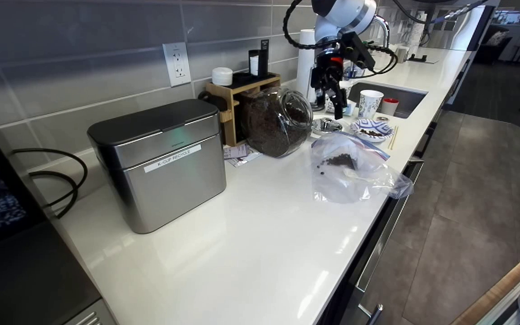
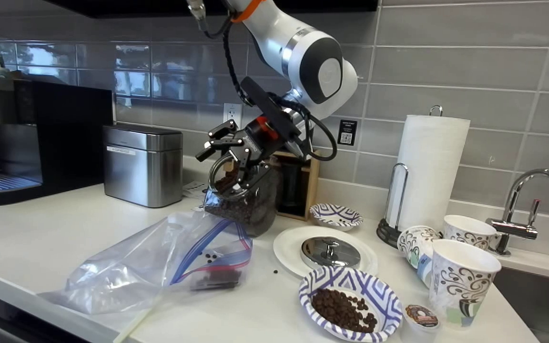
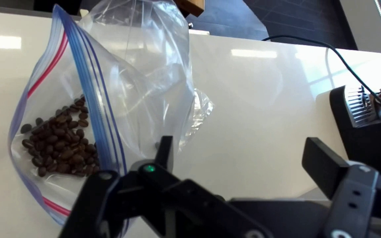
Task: Use the scope to get some objects from the bottle and put them in the plastic bag
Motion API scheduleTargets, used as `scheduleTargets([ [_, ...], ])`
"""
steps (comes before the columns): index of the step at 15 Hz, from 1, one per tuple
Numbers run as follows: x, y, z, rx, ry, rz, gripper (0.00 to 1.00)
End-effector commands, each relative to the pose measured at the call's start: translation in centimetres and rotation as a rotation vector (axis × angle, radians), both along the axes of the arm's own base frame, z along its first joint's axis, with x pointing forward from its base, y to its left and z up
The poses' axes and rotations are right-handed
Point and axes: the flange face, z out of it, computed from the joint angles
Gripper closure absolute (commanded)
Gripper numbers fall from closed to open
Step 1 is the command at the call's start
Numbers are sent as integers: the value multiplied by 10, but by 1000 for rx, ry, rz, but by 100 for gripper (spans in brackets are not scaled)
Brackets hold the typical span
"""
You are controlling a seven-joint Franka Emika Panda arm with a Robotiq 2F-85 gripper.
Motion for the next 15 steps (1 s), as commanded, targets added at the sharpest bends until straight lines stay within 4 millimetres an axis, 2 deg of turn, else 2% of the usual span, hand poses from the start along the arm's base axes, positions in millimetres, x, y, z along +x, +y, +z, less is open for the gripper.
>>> scheduleTargets([
  [1,-34,-12,10,34,-1,-8,0],
  [5,-58,-25,15,66,-85,-17,0],
  [8,-74,-32,13,79,-214,-18,0],
  [12,-96,-37,10,70,-364,-13,0],
  [15,-112,-40,17,60,-466,-18,0],
])
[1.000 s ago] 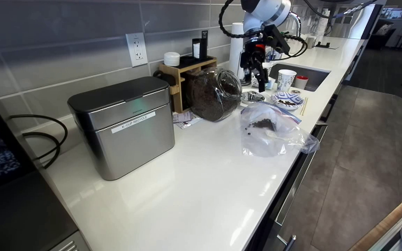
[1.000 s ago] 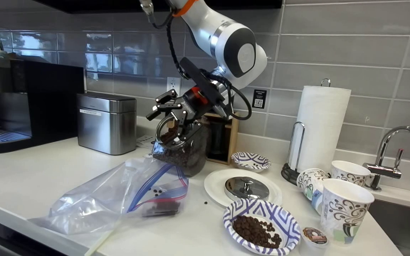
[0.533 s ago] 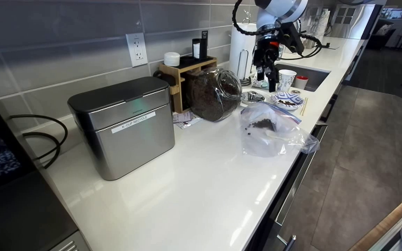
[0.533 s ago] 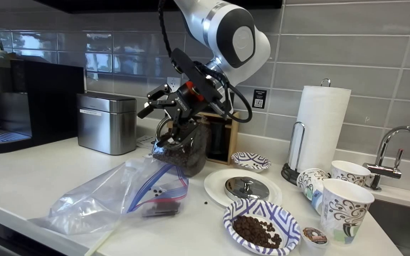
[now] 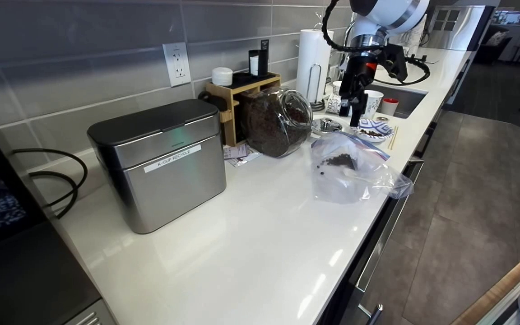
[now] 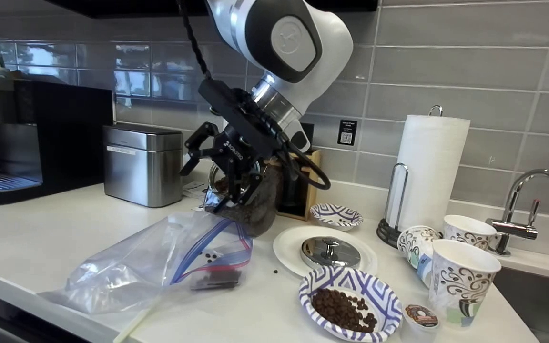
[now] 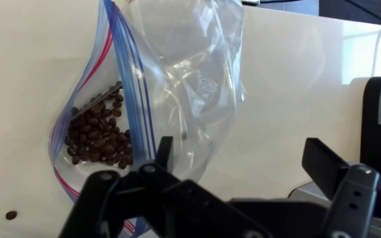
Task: Use the scope to get some objects from the bottle and put them in the plastic bag
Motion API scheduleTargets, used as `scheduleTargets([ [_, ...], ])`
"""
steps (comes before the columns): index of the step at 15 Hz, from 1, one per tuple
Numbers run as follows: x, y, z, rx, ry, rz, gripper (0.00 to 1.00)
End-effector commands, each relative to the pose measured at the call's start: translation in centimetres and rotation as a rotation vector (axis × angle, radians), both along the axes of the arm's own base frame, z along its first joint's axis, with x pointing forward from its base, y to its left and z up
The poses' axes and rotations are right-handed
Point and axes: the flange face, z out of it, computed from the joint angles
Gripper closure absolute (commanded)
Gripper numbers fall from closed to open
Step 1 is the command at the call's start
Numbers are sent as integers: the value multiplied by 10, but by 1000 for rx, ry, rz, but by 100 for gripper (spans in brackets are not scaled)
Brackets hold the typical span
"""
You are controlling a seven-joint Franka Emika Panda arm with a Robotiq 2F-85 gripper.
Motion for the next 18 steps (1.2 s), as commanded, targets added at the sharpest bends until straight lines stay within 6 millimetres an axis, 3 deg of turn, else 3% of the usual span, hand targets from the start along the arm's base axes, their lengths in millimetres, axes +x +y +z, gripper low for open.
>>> scheduleTargets([
  [1,-33,-4,13,3,-132,-29,0],
  [5,-49,-9,32,-44,-265,-44,0],
  [11,-70,-17,69,-110,-326,-40,0],
  [18,-87,-41,108,-270,-398,-93,0],
])
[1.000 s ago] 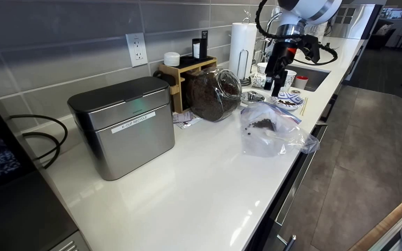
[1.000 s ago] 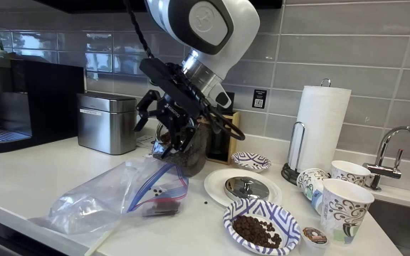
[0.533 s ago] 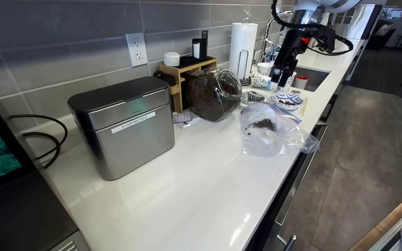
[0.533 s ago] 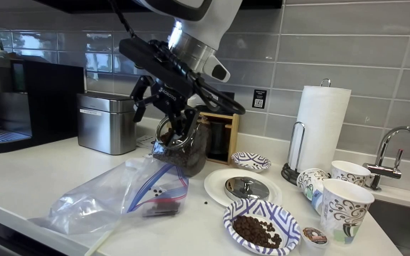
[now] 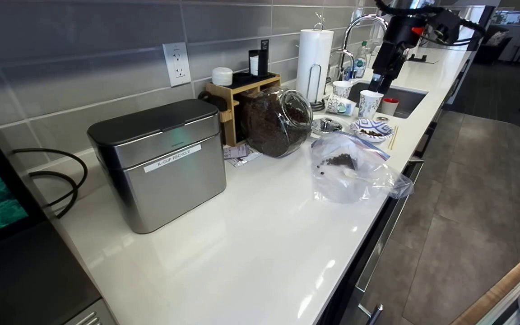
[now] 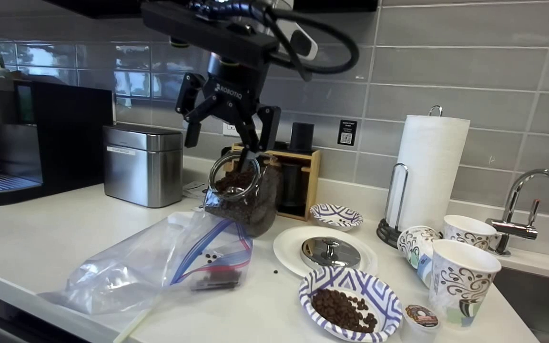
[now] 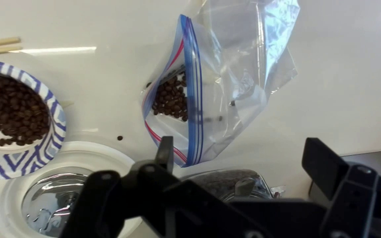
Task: Use the scope to get some objects from the bottle and put them in the plastic bag
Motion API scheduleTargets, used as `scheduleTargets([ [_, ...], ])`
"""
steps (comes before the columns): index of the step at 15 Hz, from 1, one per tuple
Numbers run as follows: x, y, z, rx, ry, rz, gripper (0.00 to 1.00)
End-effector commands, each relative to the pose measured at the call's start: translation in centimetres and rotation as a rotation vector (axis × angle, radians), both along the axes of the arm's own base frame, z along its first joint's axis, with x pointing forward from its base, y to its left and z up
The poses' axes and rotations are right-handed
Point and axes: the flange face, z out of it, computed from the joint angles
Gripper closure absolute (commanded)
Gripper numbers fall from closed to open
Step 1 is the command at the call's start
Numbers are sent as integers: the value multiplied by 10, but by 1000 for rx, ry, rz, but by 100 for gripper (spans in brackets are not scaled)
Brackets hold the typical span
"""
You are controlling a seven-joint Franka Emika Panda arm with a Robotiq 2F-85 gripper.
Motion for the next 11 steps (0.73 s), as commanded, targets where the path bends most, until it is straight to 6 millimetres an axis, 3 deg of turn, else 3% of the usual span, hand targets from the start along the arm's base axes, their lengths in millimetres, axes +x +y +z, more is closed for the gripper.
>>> scheduleTargets([
  [1,-18,-10,13,-66,-34,-58,0],
  [11,-16,-18,20,-46,-26,-60,0],
])
